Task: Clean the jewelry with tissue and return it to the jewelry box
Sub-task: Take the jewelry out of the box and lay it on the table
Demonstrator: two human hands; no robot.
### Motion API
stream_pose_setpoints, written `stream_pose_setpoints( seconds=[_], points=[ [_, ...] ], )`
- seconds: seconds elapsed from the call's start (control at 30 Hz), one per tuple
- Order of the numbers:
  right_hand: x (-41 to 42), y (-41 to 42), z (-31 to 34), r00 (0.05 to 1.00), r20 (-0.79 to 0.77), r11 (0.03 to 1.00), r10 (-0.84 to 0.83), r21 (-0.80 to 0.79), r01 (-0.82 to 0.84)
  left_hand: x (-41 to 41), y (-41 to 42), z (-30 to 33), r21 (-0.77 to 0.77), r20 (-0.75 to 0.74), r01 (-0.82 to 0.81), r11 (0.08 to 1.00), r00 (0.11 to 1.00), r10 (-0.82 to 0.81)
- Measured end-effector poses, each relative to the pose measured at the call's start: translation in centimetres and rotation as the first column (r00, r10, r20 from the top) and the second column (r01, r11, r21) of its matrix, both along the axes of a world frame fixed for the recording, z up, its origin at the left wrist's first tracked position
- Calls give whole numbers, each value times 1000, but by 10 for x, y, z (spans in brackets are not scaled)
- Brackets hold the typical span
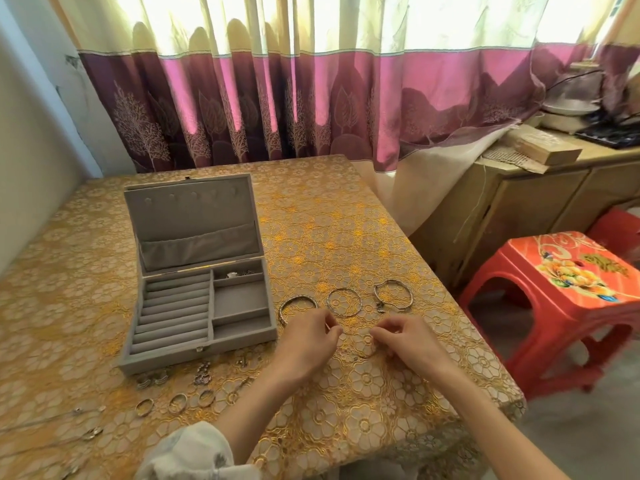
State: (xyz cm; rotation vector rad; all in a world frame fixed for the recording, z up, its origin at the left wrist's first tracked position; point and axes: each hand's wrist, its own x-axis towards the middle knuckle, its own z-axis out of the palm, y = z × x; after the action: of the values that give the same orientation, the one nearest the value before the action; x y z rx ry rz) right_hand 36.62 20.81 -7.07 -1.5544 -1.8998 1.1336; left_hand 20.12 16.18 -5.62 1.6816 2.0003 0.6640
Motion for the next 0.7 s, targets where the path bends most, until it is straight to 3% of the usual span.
stream_pose_setpoints(
  seconds=[0.27, 0.5, 0.6, 0.7],
  points=[
    [-6, 12, -9, 986, 166, 982, -21, 186, -10, 1, 13, -11, 107, -245, -1, 994, 969, 28],
    [-8, 15, -20, 984, 173, 942, -47, 335, -14, -3, 15, -18, 173, -359, 57, 983, 933, 9],
    [-4, 9, -24, 987, 159, 892, 12, 445, -83, -4, 9, -16, 226, -390, 200, 953, 916, -99],
    [2, -1, -27, 960, 248, 771, 131, 583, -256, -8, -2, -15, 233, -453, 373, 898, 859, -239]
  ],
)
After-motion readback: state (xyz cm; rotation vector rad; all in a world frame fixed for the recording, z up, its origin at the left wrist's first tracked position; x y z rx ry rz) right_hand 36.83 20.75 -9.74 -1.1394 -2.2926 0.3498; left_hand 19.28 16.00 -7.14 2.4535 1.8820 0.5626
